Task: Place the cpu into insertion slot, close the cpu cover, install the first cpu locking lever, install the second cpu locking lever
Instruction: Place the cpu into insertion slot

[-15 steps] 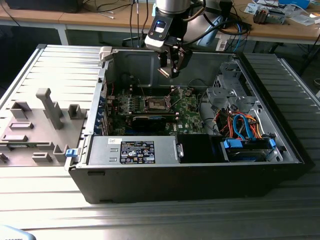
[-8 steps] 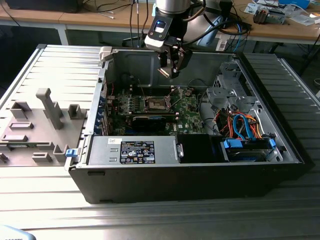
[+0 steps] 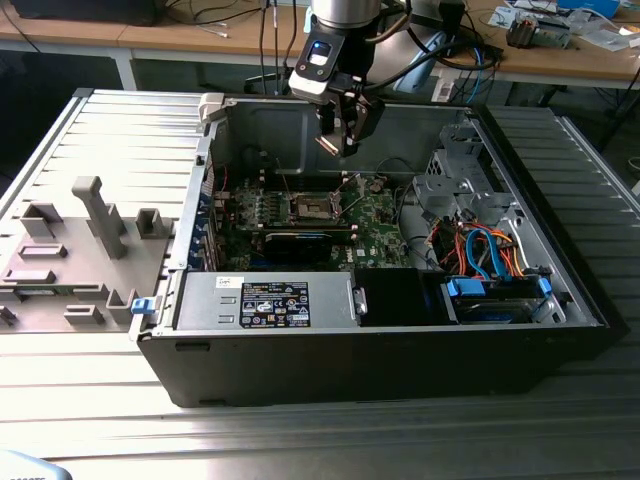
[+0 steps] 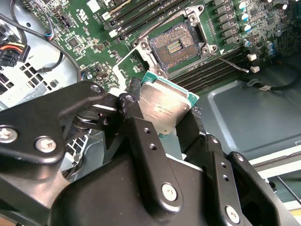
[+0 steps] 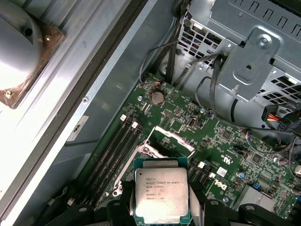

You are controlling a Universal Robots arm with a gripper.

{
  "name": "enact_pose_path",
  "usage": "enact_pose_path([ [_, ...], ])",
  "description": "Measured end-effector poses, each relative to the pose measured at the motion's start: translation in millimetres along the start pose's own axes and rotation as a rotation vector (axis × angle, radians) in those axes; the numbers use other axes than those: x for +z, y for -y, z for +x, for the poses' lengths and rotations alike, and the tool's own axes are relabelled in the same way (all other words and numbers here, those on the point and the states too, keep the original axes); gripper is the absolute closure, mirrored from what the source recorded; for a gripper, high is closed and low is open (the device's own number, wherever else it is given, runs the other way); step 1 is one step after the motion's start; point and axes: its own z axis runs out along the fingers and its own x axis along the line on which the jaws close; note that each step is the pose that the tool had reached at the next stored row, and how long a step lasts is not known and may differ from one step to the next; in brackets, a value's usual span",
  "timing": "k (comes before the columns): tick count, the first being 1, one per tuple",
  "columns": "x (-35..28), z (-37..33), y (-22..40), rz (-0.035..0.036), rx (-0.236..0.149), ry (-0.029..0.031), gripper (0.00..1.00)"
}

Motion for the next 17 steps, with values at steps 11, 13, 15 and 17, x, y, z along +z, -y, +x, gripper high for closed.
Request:
enact_pose_path([
  [11, 0.3, 0.0, 0.0, -0.0001, 0.007, 0.0006, 0.45],
  [13, 0.3, 0.0, 0.0, -0.0001, 0.008, 0.0007, 0.45],
  [15, 0.3, 0.0, 0.0, -0.0002, 0.009, 0.0007, 0.45],
  [17, 0.3, 0.0, 0.0, -0.0001, 0.01, 0.0009, 0.45],
])
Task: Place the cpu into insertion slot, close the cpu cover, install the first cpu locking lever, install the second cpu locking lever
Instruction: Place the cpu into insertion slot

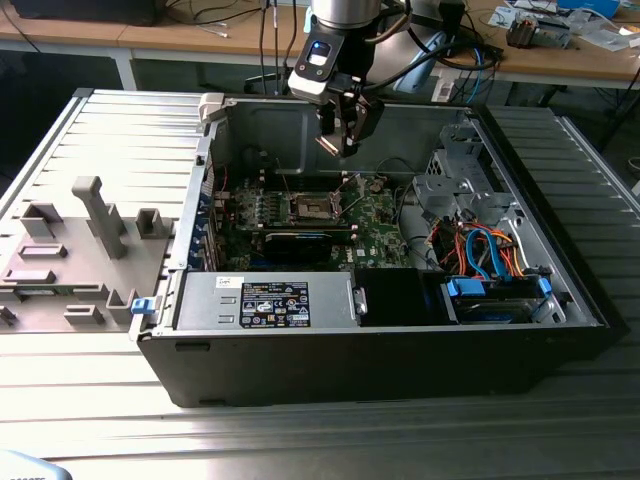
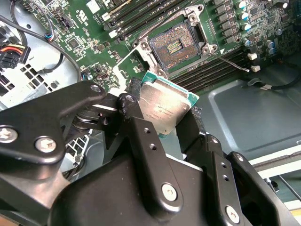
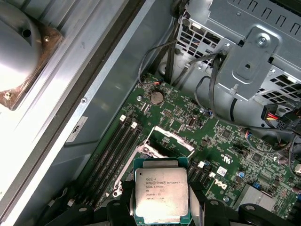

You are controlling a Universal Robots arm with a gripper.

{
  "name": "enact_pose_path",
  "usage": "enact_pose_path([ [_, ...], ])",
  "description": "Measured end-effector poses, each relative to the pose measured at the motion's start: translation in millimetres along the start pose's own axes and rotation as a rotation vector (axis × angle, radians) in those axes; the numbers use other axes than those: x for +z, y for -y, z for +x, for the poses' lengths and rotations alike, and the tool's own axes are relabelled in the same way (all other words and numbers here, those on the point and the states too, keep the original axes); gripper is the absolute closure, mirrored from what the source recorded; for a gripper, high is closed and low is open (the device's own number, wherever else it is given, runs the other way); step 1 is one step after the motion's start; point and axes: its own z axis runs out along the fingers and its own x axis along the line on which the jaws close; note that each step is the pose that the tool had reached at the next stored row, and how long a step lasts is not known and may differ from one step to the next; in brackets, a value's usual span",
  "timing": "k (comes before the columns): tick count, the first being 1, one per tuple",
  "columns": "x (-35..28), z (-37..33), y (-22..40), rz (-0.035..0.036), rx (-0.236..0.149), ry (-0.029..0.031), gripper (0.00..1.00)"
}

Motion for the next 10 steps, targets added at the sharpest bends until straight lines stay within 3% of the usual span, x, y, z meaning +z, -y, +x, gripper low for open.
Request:
enact_pose_path([
  [10, 0.2, 0.0, 0.0, -0.0001, 0.004, 0.0003, 0.45],
])
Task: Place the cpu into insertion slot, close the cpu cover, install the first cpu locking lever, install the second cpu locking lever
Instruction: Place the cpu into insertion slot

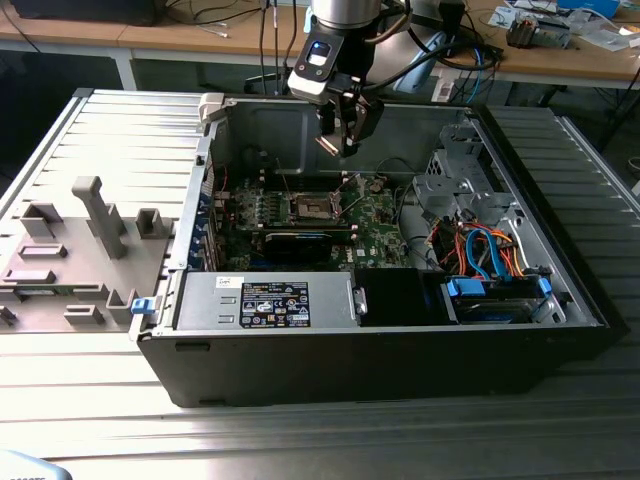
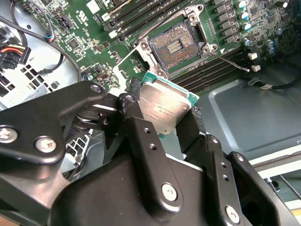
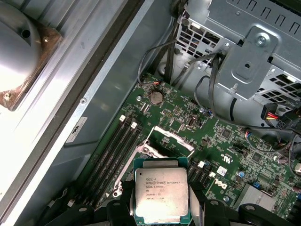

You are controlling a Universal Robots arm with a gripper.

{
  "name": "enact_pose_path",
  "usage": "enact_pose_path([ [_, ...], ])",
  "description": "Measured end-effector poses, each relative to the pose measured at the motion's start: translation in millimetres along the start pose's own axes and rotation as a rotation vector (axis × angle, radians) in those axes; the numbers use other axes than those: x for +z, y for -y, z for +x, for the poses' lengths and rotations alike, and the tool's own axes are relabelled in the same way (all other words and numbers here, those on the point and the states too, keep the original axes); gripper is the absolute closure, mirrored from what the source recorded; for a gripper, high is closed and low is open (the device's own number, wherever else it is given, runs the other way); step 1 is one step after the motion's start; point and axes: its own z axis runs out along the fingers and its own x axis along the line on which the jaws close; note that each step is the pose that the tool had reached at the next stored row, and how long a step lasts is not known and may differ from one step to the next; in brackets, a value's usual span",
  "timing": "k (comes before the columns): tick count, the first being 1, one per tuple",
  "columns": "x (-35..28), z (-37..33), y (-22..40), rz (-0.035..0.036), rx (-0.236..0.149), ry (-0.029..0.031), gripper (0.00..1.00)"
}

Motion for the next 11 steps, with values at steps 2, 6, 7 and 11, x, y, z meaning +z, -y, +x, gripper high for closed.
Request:
enact_pose_path([
  [2, 0.0, 0.0, 0.0, 0.0, 0.001, 0.0001, 0.45],
  [6, 0.1, 0.0, 0.0, 0.0, 0.002, 0.0002, 0.45],
  [7, 0.1, 0.0, 0.0, 0.0, 0.003, 0.0002, 0.45],
  [11, 0.2, 0.0, 0.0, -0.0001, 0.01, 0.0008, 0.45],
])
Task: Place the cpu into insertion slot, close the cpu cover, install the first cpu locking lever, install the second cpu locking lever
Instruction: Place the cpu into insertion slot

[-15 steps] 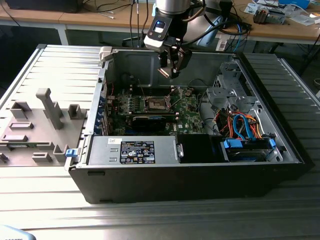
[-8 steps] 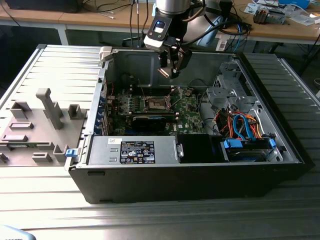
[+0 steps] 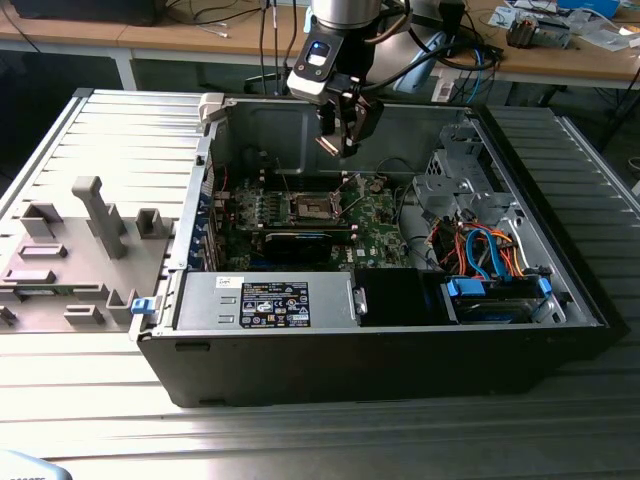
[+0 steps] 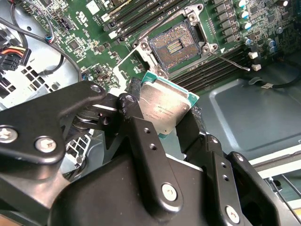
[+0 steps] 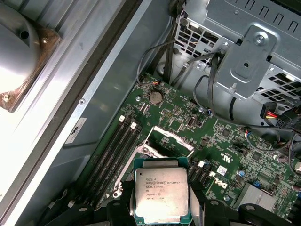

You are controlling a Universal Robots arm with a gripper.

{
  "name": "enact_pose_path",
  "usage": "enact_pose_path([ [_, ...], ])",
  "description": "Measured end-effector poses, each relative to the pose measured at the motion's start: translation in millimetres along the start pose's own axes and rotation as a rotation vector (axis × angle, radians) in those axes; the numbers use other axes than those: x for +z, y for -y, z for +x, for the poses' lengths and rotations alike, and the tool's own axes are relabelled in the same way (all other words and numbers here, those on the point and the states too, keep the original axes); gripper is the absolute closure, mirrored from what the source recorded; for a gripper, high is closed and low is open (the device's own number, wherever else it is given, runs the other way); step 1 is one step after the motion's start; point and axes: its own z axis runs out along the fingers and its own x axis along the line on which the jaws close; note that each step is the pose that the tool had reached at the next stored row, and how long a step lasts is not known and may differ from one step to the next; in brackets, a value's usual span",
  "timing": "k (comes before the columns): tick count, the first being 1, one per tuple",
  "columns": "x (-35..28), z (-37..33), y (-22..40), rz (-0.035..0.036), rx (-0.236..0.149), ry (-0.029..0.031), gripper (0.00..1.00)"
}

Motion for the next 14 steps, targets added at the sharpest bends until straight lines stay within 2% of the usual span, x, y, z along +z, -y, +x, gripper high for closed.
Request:
enact_pose_path([
  [14, 0.2, 0.0, 0.0, -0.0002, 0.008, 0.0007, 0.45],
])
